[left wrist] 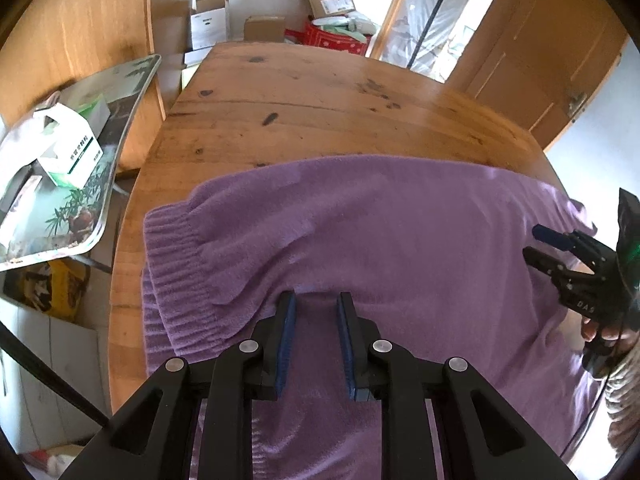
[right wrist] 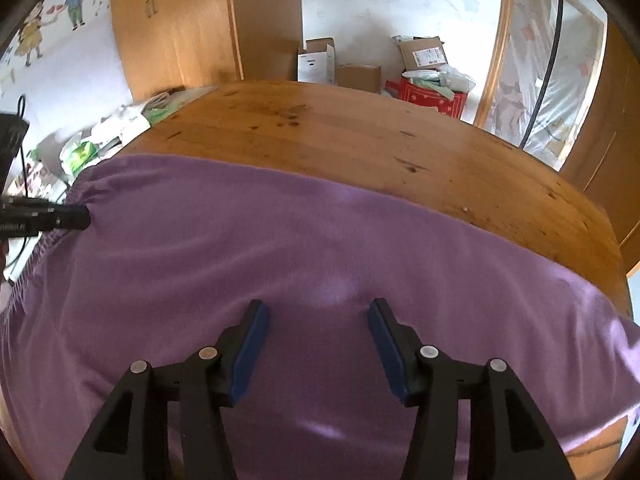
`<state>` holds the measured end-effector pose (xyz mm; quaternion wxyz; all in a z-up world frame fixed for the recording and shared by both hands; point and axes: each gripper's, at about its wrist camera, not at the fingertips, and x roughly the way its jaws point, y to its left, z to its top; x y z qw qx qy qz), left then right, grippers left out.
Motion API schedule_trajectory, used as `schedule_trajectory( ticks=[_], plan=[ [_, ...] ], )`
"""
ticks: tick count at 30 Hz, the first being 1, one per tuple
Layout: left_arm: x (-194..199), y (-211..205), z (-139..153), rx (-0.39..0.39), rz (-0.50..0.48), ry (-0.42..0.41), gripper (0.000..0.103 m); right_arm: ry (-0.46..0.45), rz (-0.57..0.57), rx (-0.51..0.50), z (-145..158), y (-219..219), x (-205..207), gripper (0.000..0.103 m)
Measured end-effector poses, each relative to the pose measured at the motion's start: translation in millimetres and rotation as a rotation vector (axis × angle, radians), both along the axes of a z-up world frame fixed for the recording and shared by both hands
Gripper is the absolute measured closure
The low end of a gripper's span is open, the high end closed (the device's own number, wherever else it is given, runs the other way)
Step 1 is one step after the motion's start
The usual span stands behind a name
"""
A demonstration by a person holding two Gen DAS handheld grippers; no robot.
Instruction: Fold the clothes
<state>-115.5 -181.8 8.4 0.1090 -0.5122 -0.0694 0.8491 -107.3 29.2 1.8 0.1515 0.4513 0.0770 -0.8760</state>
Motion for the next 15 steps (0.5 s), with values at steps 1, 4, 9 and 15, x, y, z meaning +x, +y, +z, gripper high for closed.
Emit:
schedule_trajectory(
  ticks=[1,4,9,15],
  plan=[
    [-1.4,-1.2,-0.1,0.007,0.007,0.002,0.081,-0.001,-0.003,-0.004,0.4,-0.3,-4.4,0.047],
    [-4.9,-4.9,-0.4,0.034,0.029,0.001,0.081,-0.003,-0.008,-0.011,1.4,-2.8,-16.8,0.047],
    [-5.3,-3.8,-0.2,0.022,0.018,0.012,0.081,-0.006,-0.015,-0.028,0.7,-7.6,-40.0,0.047],
    [-4.8,-8.2,-0.1,0.048,0.027,0.013,0.081,-0.051,-0.009,-0.005,2.3,-17.3,-62.7,0.046]
  ],
)
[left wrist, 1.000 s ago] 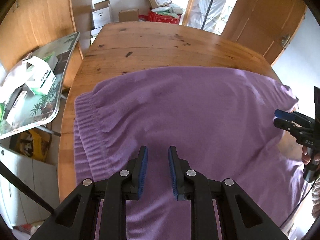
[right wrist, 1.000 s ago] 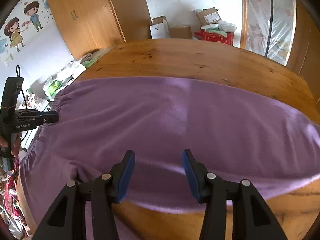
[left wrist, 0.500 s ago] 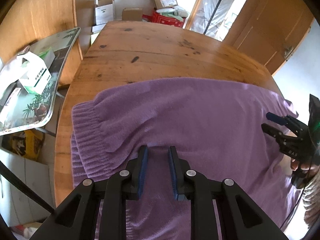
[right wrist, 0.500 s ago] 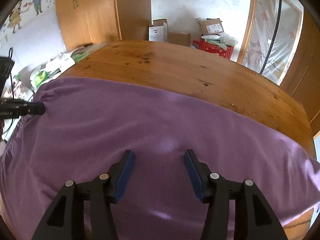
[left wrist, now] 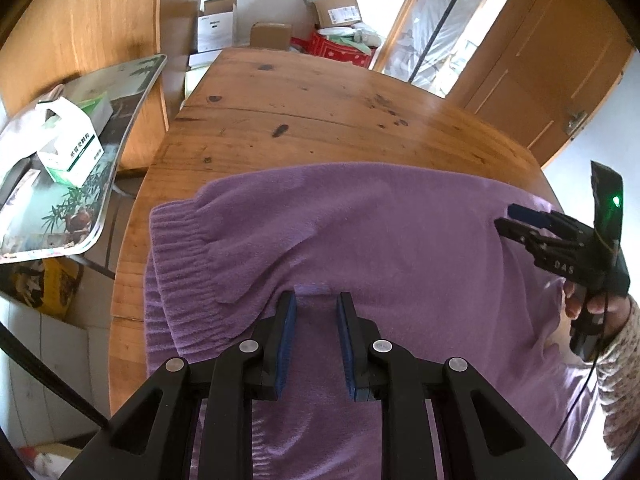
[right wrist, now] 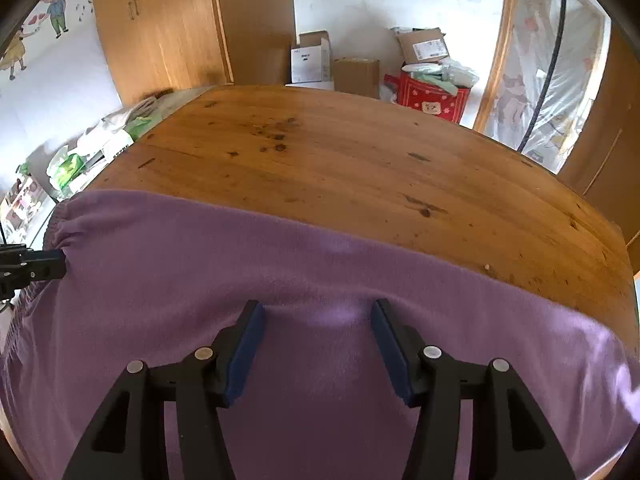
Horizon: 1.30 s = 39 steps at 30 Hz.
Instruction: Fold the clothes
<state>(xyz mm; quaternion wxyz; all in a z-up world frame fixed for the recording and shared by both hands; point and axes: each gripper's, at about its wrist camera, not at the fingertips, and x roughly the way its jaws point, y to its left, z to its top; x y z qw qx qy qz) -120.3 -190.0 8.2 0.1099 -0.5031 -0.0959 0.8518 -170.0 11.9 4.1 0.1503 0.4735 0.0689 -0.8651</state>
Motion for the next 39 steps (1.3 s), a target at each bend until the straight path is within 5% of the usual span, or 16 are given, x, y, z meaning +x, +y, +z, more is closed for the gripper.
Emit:
schedule_trajectory(
  ticks=[3,12,20,28,39],
  plan=[
    [-0.8,-0.8,0.9,0.003,0.003,-0.004,0.081,-0.018,-0.005,-0.016,4.8,6.7,-1.3,0.054],
    [-0.1,4.3,24.5,-0.045,0.006,0.079,0.081,0.028,-0.062,0.002,16.0,42.2,4.3,0.054],
    [-32.5,7.7,27.5,-0.186,-0.019,0.058,0.081,-0.001,-0.066,-0.047,14.9,75.6,-15.0,0.053],
    [-56.9,25.8,24.2,-0.327,-0.145,0.055,0.079,0.004,-0.035,-0.049,9.5,89.6,-37.8,0.051],
    [-63.6,22.8,9.4,-0.300,-0.179,0.017,0.079,-0.005,0.050,-0.071,2.3,83.2,-45.0,0.051]
  ],
)
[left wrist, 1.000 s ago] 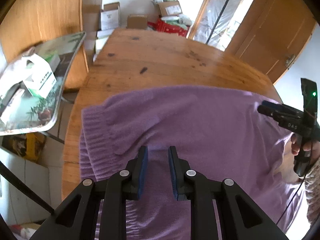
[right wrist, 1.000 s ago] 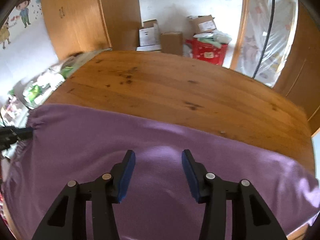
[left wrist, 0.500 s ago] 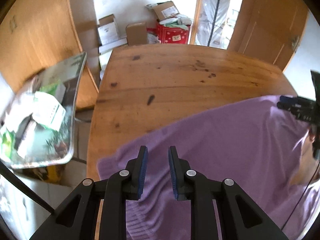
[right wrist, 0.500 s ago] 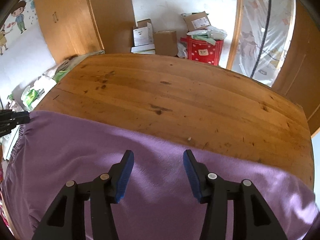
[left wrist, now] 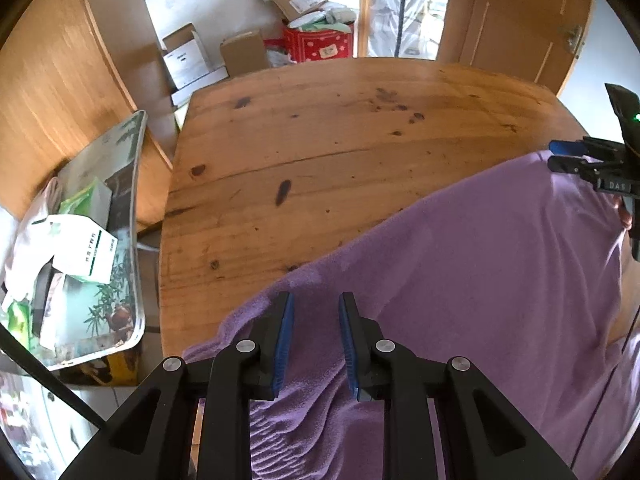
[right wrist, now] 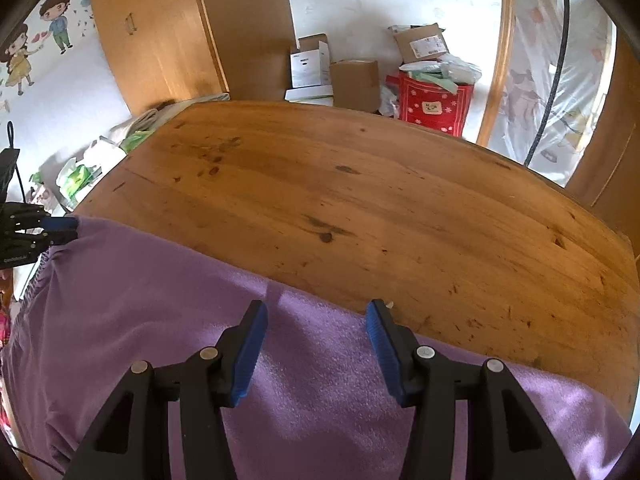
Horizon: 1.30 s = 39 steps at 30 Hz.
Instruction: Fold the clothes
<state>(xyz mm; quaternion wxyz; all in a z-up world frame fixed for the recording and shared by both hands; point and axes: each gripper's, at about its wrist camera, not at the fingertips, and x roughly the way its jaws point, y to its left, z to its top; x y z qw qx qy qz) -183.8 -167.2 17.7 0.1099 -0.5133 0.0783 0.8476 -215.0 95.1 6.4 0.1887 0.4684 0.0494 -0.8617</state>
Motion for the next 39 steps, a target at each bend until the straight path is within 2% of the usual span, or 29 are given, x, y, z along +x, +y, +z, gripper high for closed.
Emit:
schedule_trajectory(
  ticks=[6,15,27,33,39],
  plan=[
    [1.1,-1.9,2.5,0.026,-0.049,0.018,0.079,0.005,0.049,-0.003,0.0,-9.0,-1.5,0.051],
    [4.2,-0.3,3.5,-0.031,-0.132,0.041,0.079,0.006,0.135,-0.015,-2.3,-36.3,-8.7,0.050],
    [-5.7,-17.4,-2.6,-0.096,-0.095,0.047,0.079,0.043,0.220,0.014,-4.1,-60.4,-0.8,0.049],
    [-10.9,-23.6,-3.8,-0.054,-0.118,0.008,0.078,0.051,0.221,0.019,-4.5,-61.3,0.3,0.048],
    [-5.6,-25.5,-5.5,-0.026,-0.146,0.029,0.077,0.062,0.211,0.022,-6.2,-62.1,0.9,0.048]
  ],
)
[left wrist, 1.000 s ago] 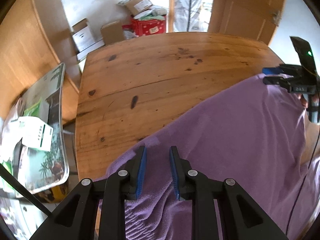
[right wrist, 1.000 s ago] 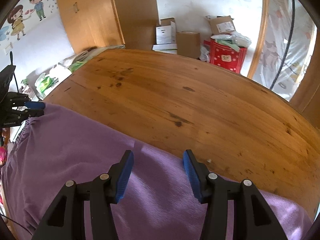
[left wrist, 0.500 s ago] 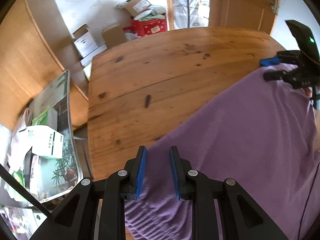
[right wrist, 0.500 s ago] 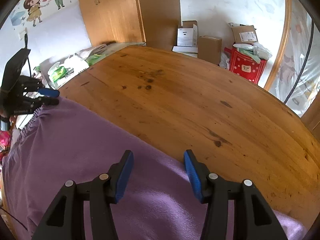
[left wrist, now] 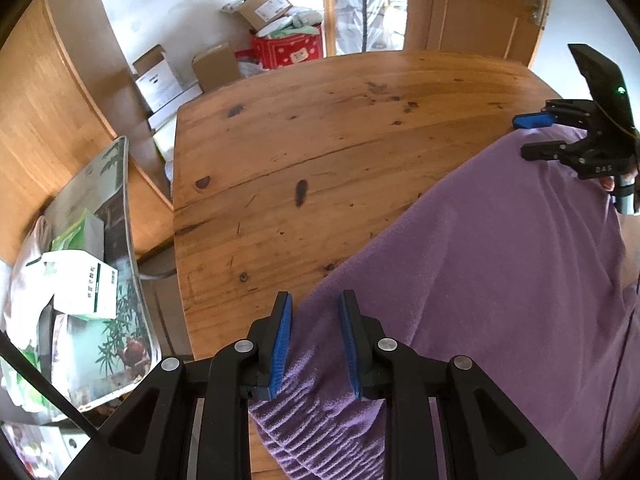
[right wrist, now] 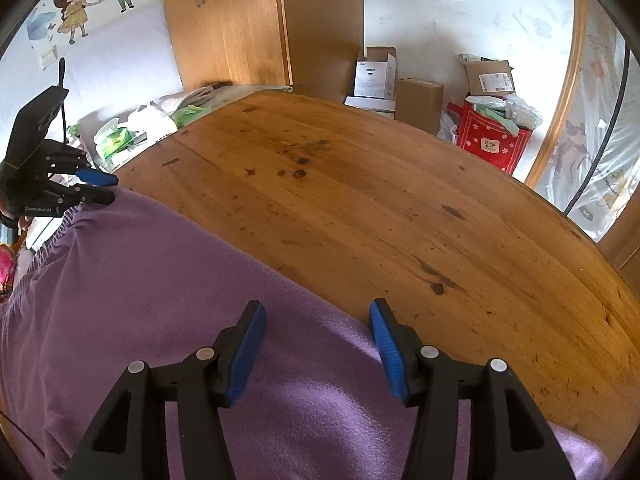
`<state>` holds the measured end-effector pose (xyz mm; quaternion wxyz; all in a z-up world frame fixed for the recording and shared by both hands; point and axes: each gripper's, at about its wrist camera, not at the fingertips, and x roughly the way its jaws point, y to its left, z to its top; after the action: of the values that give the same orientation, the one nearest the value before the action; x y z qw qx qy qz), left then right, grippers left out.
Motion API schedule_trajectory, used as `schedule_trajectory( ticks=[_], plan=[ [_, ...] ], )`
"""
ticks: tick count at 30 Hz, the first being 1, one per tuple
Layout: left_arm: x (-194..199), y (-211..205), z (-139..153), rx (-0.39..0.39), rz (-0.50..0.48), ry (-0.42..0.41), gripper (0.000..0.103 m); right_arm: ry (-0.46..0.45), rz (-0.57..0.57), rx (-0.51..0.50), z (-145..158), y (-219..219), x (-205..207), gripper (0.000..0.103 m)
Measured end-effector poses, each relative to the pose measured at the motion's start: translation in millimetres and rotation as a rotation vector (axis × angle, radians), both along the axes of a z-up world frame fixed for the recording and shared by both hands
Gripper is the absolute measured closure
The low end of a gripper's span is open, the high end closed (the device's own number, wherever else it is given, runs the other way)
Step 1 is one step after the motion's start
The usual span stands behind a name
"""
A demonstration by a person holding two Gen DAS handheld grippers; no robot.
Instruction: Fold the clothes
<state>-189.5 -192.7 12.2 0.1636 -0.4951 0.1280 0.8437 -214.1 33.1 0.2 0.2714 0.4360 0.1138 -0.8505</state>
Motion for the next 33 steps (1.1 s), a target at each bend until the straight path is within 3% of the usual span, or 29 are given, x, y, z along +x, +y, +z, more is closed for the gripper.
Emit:
schedule_trajectory(
  ticks=[8,11,14,17,21,27,33],
  plan=[
    [3.4,3.6,0.7,-0.016,0.000,0.017,0.077,0.014,-0.011,0.005,-1.1,-1.3,1.8,0.048],
    [7.1,8.0,0.6,-0.042,-0.011,0.037,0.082,0.020,-0.011,0.005,-1.2,-1.4,3.3,0.049],
    [12.2,14.9,0.0,-0.075,-0.040,0.056,0.093,0.021,0.001,0.005,-0.5,-1.6,5.9,0.060],
    [16.4,21.6,-0.7,-0.118,-0.057,0.080,0.094,0.019,0.014,0.007,0.3,-2.0,8.8,0.071],
    [19.1,24.1,-0.2,-0.145,-0.058,0.100,0.096,-0.006,0.010,-0.012,1.0,-1.2,8.6,0.096],
    [24.4,23.1,6.6,-0.163,-0.035,0.147,0.097,0.095,0.007,0.062,13.6,-13.8,24.0,0.097],
    [17.8,11.8,14.2,-0.171,0.033,0.190,0.101,0.095,-0.044,0.048,18.0,-13.3,14.8,0.097]
  ],
)
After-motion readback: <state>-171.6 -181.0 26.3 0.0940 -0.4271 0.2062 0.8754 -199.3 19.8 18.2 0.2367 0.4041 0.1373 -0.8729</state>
